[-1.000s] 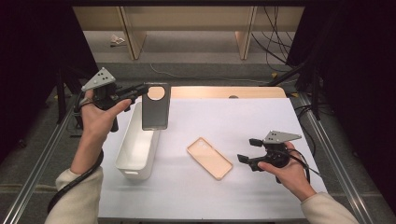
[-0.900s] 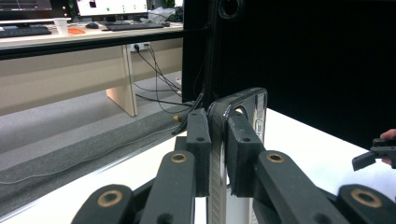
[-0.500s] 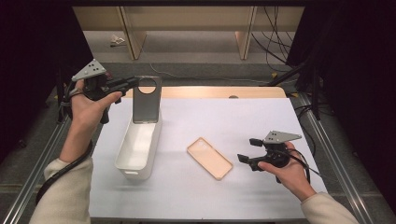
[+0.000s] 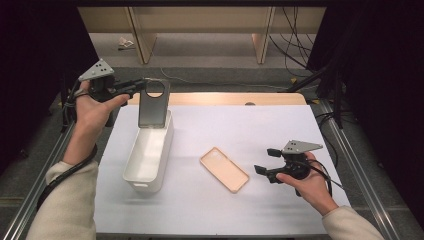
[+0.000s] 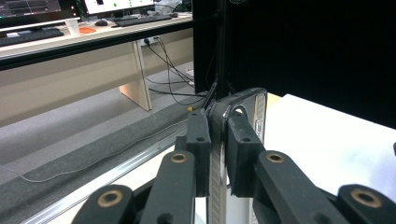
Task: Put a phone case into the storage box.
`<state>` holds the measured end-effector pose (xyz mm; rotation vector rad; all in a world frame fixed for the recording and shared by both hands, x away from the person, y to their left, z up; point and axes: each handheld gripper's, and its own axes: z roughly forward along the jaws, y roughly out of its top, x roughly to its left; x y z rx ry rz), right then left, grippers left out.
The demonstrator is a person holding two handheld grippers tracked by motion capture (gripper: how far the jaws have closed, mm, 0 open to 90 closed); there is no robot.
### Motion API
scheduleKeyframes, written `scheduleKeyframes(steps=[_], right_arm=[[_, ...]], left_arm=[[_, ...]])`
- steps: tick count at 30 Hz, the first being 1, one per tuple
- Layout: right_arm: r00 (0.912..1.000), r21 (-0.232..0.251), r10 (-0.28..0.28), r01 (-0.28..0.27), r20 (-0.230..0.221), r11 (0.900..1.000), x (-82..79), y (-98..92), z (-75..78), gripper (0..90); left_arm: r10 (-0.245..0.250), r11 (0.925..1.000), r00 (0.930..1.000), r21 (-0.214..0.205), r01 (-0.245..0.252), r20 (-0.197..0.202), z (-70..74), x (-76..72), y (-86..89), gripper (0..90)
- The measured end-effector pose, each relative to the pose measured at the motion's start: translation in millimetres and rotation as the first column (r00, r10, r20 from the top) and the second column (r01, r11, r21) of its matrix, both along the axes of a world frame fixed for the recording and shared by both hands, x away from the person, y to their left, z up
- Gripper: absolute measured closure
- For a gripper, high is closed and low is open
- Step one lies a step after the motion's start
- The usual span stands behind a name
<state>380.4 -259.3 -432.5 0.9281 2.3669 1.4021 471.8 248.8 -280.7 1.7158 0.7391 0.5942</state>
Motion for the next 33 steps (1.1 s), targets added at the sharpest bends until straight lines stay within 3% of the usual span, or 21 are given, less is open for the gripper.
scheduleKeyframes(steps=[15,33], right_arm=[[1.0,0.003,0.001,-0.001,-0.002,1.0,0.5,-0.4,-0.6,17.4],[1.0,0.003,0.001,-0.001,-0.006,1.0,1.0,-0.7,-1.5,17.4]], left_arm=[[0.002,0.9999,1.0,0.014,-0.002,0.001,-11.6,15.5,1.8,80.7],[0.003,0.9997,1.0,0.023,-0.003,-0.007,-13.0,26.1,-0.1,80.7]])
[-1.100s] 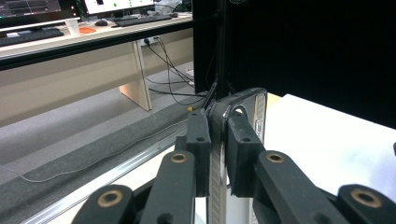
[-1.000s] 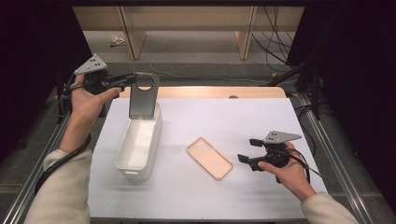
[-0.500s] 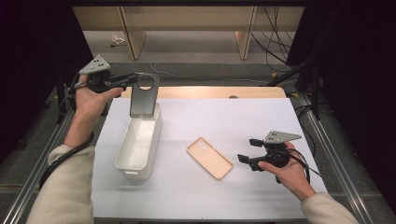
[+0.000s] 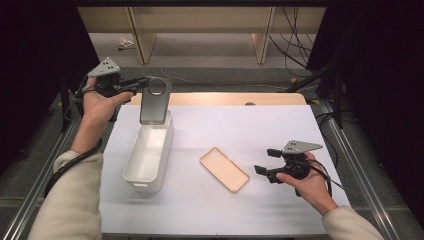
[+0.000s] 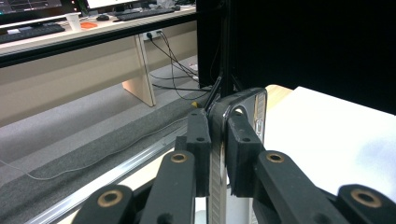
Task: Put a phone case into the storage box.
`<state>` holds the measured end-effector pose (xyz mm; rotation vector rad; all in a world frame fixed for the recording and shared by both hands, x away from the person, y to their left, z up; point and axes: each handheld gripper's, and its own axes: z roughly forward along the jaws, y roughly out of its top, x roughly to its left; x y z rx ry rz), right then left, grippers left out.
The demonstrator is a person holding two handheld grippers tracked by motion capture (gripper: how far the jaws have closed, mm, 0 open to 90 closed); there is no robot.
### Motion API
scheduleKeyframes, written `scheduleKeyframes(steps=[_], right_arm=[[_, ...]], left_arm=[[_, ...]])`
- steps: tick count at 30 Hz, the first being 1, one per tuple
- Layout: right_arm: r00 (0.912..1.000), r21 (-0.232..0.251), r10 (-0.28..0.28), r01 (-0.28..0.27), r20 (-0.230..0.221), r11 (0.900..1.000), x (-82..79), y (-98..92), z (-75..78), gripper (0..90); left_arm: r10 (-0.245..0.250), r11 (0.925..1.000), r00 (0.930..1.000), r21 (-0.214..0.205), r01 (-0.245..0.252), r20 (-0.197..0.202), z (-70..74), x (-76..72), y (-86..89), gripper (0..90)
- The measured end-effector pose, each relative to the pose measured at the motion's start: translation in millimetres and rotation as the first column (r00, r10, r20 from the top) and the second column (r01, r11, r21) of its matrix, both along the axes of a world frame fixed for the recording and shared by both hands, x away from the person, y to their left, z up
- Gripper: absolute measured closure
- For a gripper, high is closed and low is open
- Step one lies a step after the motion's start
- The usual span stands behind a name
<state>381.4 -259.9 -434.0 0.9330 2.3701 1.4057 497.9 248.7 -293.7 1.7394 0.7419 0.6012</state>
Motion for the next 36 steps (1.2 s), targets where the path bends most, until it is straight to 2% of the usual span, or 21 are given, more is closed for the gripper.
scheduleKeyframes(steps=[9,36], right_arm=[[1.0,0.001,-0.001,0.001,0.001,1.0,0.1,-0.1,-0.1,17.4],[1.0,0.003,0.002,-0.002,-0.002,1.0,0.0,0.0,-0.9,17.5]], left_arm=[[0.008,0.9999,1.0,0.011,-0.008,-0.001,-3.8,5.7,-0.4,80.7],[0.024,0.9997,0.9995,-0.009,-0.025,-0.019,-24.7,20.7,1.2,80.8]])
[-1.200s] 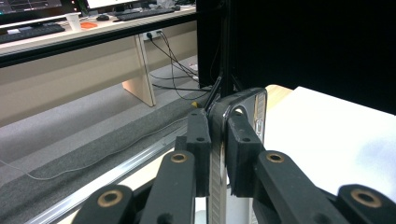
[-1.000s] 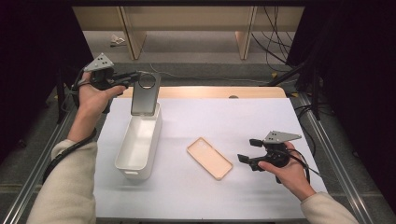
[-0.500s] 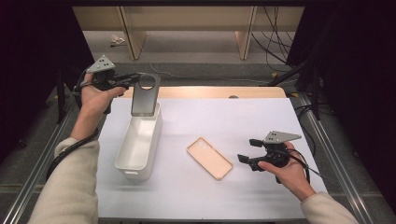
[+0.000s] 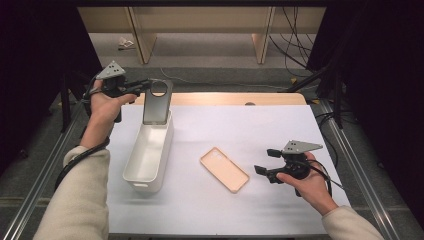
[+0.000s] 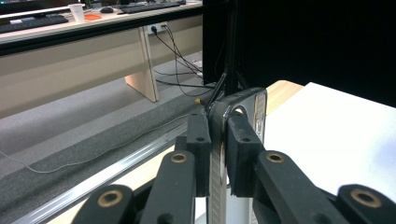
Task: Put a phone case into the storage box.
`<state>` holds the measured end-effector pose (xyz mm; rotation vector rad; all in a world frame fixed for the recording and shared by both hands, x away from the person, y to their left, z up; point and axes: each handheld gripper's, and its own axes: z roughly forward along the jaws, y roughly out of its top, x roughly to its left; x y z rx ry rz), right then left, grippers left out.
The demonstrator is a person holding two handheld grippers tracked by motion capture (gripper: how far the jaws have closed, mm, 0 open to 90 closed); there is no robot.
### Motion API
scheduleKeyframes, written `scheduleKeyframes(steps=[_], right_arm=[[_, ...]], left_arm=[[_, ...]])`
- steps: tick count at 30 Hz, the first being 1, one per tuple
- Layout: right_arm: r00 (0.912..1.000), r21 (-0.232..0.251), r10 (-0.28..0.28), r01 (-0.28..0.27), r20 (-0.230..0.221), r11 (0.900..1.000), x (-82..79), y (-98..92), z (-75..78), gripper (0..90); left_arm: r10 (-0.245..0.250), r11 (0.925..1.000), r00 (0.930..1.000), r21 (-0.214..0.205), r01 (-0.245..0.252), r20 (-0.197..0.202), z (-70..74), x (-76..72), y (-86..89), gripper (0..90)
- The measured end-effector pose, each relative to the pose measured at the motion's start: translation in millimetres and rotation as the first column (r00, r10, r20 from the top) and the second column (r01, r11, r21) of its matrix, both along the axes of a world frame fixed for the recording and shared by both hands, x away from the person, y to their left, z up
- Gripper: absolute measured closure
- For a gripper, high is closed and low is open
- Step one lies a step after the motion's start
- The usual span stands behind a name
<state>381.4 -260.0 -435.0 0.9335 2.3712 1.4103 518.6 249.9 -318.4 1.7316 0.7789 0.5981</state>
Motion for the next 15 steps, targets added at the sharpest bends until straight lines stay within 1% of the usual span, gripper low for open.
scheduleKeyframes(steps=[9,15], right_arm=[[1.0,0.002,-0.001,0.001,-0.001,1.0,0.2,-0.2,-0.4,17.5],[1.0,0.003,-0.002,0.002,-0.002,1.0,0.2,-0.6,-0.2,17.5]], left_arm=[[0.008,0.9999,0.9999,0.009,-0.008,-0.007,-2.9,4.6,-1.0,80.8],[0.021,0.9998,0.9997,0.006,-0.021,-0.014,-6.6,7.9,-0.2,80.7]])
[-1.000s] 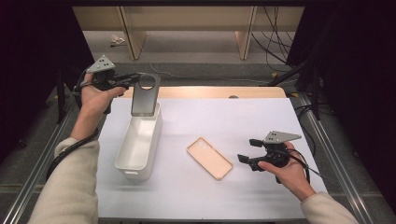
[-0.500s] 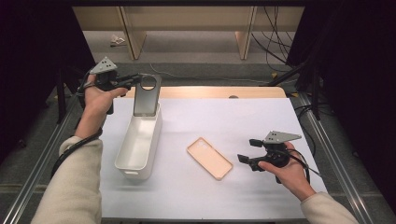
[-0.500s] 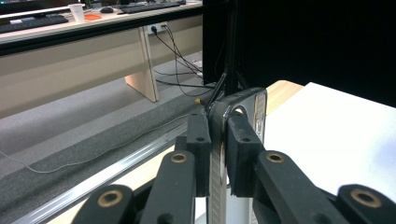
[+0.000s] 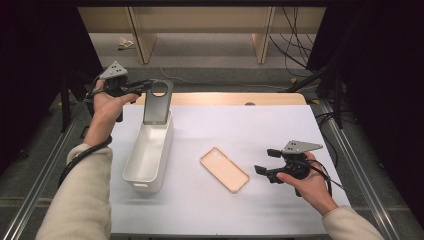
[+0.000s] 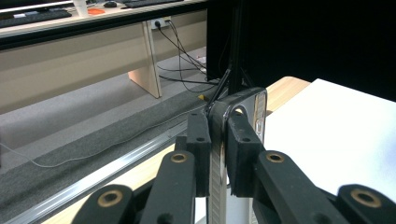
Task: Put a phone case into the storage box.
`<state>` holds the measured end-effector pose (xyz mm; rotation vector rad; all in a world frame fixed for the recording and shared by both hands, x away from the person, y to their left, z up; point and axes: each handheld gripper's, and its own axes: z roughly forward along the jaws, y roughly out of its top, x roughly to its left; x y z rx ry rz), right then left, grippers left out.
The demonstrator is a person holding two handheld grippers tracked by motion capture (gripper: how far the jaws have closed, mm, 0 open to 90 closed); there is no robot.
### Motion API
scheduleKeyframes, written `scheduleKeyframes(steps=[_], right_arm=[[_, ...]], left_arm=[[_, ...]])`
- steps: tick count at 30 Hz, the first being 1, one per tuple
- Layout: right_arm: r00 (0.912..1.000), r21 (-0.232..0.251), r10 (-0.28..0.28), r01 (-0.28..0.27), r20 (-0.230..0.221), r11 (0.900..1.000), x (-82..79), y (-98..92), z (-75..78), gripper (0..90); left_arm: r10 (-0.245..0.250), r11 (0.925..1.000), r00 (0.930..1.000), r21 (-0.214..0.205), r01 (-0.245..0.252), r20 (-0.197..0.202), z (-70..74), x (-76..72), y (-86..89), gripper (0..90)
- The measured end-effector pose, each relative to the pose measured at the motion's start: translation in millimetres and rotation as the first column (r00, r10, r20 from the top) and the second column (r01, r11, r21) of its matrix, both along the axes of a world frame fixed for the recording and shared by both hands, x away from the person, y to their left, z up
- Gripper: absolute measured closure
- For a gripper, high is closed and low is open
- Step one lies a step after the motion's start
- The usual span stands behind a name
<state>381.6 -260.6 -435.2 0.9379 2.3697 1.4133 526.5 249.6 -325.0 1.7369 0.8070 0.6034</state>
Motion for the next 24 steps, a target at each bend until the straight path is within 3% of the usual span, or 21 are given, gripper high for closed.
scheduleKeyframes(steps=[24], right_arm=[[1.0,-0.005,0.003,-0.003,-0.005,1.0,0.5,-0.4,-1.6,17.6]], left_arm=[[0.021,0.9998,0.9994,0.003,-0.02,-0.029,-15.5,9.7,0.9,80.7]])
